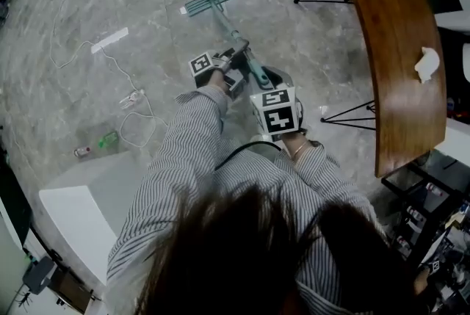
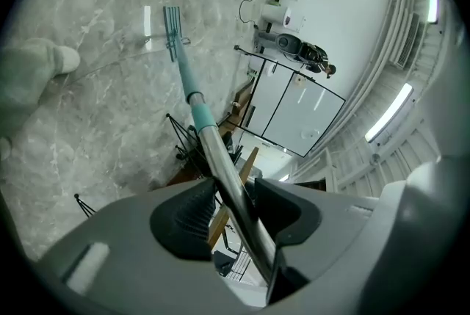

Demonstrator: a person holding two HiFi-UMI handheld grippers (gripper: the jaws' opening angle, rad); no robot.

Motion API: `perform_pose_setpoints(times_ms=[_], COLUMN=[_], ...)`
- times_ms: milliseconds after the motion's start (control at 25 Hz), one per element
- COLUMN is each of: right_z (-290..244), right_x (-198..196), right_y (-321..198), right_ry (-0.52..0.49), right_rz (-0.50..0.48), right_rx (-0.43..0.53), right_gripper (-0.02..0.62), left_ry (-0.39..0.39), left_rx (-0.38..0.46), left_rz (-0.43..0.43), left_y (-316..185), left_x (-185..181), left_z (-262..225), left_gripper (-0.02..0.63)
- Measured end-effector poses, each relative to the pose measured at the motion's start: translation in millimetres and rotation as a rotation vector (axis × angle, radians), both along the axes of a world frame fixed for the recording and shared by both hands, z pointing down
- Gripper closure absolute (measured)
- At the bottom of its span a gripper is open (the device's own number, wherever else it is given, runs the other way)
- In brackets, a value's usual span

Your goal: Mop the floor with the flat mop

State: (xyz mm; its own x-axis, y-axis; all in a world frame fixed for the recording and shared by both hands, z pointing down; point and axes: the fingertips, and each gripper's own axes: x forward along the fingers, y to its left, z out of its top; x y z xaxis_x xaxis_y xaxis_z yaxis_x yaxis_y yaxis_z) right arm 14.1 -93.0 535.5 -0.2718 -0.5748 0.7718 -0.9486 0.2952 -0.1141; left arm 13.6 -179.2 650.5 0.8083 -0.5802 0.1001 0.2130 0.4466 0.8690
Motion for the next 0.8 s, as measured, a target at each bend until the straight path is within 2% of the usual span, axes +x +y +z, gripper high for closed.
perform_pose_setpoints(times_ms=[160,400,600,720,800], right_z=[1.0,13.1,18.4,13.8,12.6], right_x=[-15.6,-44.3,-63.3,-69.0,-68.6], right_y=[-88.4,-197.1,-253.1,-273.8,-280.4], right_ry=[0.024,0.063,0.081,0.088,0.094], right_rz=[0.015,-0.041,-0.073,-0.081,-0.080], right_rx=[-0.005,-0.035,-0.034,-0.010,-0.001], right_gripper=[0.482,0.482,0.480,0.477,0.477], left_ry=[-0.037,-0.144,-0.200,-0.172,-0.164], left_rx=[0.007,0.033,0.028,0.024,0.024], left_rz=[0.060,0.129,0.085,0.053,0.076], left_y=[-87.5,-197.7,-256.1,-273.9,-275.3], left_x=[-14.2,-47.9,-67.7,-73.0,-71.0], left_z=[-0.8,26.7,28.5,26.6,26.5], left_gripper=[0.433,0.433,0.431,0.431,0.432])
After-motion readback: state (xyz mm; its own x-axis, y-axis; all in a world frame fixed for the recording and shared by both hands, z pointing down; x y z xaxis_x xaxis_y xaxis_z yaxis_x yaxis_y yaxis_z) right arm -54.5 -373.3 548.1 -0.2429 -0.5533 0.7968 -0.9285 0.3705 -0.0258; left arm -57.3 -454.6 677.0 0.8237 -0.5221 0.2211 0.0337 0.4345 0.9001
